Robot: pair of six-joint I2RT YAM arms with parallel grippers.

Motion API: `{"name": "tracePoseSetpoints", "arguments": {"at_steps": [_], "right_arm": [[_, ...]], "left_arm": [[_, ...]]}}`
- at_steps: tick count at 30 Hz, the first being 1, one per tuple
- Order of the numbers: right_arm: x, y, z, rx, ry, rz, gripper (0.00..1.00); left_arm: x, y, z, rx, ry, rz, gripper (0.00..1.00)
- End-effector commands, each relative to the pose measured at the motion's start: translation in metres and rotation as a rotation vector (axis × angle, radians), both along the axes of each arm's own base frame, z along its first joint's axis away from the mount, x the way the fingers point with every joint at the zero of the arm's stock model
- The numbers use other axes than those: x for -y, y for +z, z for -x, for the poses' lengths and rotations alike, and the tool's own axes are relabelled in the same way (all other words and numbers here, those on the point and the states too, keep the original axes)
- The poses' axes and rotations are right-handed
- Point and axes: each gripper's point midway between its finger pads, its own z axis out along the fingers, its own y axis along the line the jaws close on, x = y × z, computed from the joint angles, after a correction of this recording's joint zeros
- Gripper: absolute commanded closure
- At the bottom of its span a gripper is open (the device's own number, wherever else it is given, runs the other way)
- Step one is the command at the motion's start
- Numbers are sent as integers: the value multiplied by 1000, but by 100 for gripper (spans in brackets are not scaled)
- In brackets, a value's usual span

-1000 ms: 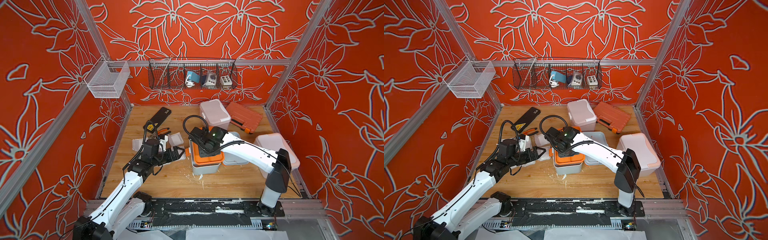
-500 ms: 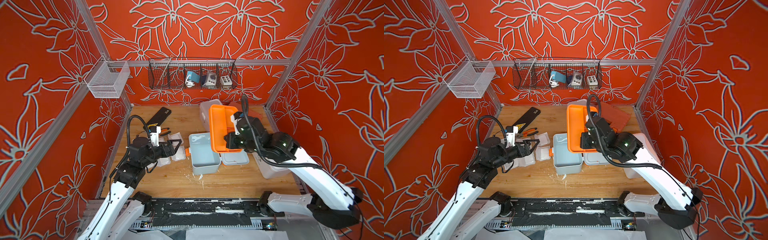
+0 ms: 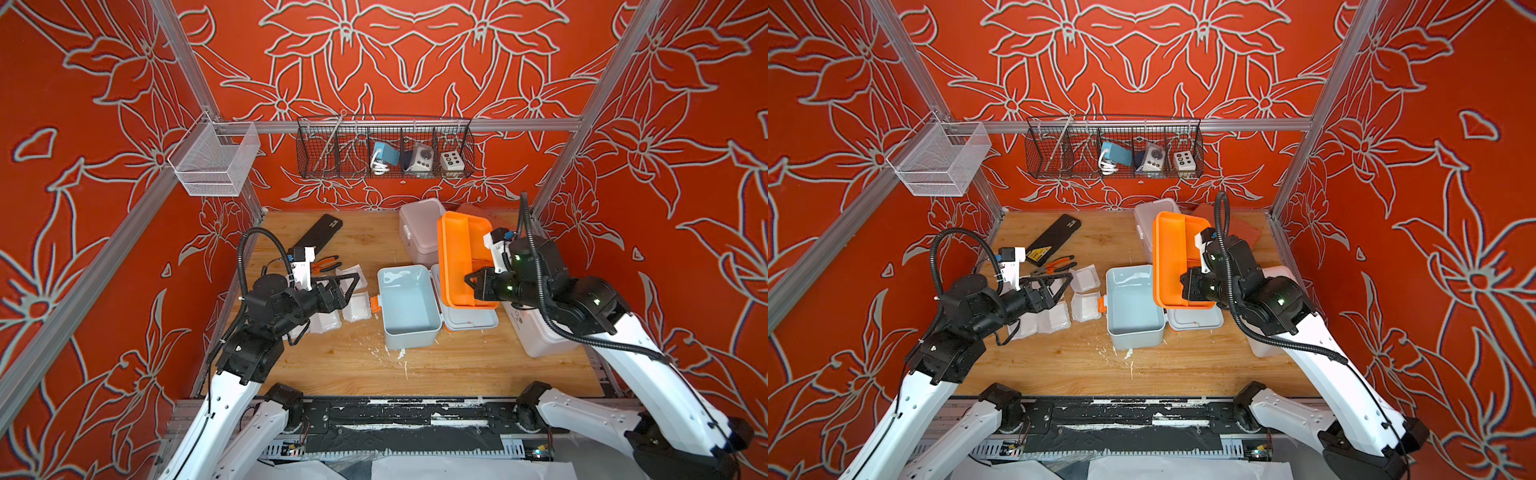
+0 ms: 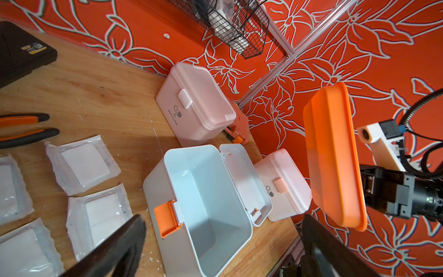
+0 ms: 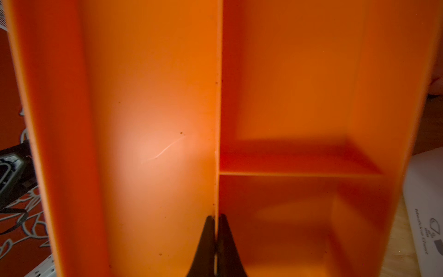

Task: Open first aid kits and take out gauze
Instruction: Place the compartment layer in the first aid kit.

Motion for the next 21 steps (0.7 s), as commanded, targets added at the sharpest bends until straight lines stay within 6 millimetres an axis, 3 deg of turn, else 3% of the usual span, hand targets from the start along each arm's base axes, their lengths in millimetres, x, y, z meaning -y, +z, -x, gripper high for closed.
{"name": "tracePoseSetpoints", "arguments": {"at_steps": [1, 4, 7, 15, 21], "right_arm": [[-28, -17, -1, -75, 72, -37, 100], [-44, -39, -1, -117, 92, 58, 100], [-54, -63, -2, -175, 85, 157, 100], [-80, -102, 4, -296, 66, 356, 100], [-91, -114, 2, -307, 37, 407, 100]], "left_arm": [[2, -18, -6, -48, -4, 16, 2], [12, -57, -12, -187, -45, 52, 2], [18, -83, -13, -261, -73, 87, 2], [3, -106, -14, -294, -24, 106, 2], [-3, -110, -13, -297, -16, 114, 2]]}}
